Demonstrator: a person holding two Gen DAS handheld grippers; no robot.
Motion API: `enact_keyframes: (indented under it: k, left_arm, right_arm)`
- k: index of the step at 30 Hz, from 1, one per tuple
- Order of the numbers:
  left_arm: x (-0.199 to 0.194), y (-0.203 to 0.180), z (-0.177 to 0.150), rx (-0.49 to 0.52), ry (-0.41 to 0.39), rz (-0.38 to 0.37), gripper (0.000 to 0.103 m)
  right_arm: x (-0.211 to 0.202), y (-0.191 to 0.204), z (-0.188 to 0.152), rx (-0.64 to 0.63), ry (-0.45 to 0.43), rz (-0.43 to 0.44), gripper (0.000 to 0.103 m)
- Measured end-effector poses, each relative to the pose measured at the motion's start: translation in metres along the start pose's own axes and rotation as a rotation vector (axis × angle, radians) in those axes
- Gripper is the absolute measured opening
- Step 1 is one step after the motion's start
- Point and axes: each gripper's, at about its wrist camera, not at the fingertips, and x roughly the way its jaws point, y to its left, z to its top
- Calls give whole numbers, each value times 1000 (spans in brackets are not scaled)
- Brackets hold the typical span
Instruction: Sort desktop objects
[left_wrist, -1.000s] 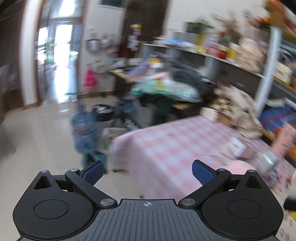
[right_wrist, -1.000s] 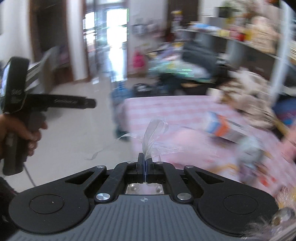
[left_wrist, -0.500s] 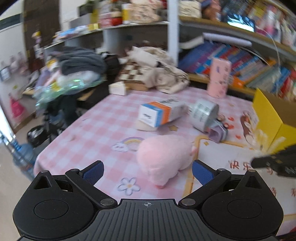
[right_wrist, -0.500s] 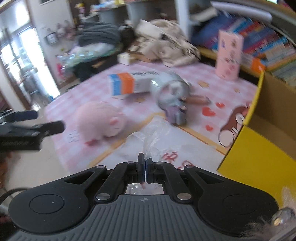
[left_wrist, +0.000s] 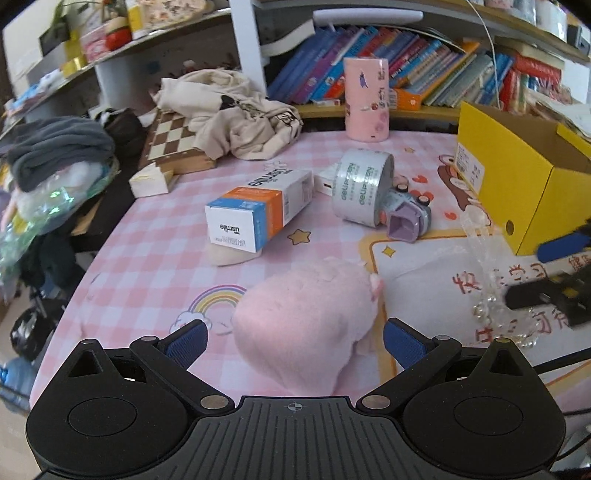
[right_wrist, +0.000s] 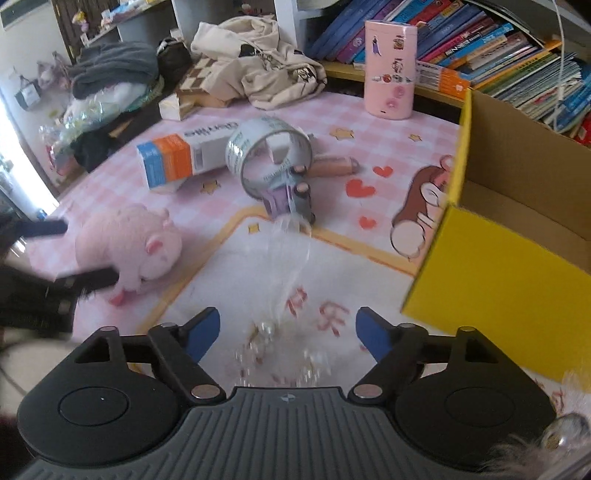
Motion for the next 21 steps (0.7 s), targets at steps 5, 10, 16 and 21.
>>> enact_keyframes:
  k: [5, 10, 16, 21]
  left_arm:
    - [13, 4, 6, 70, 6, -45, 101]
    - [26, 0, 6, 171, 37, -67, 101]
    - [22, 10, 13, 208, 46, -123, 101]
    - [-14, 42, 11, 259, 10, -282, 102]
  right_arm:
    - [5, 5, -5, 37, 31, -38, 82]
    - [22, 12, -8, 65, 78, -71, 84]
    - [38, 16, -12, 84, 132, -125, 79]
    - [38, 15, -16, 78, 127, -143, 79]
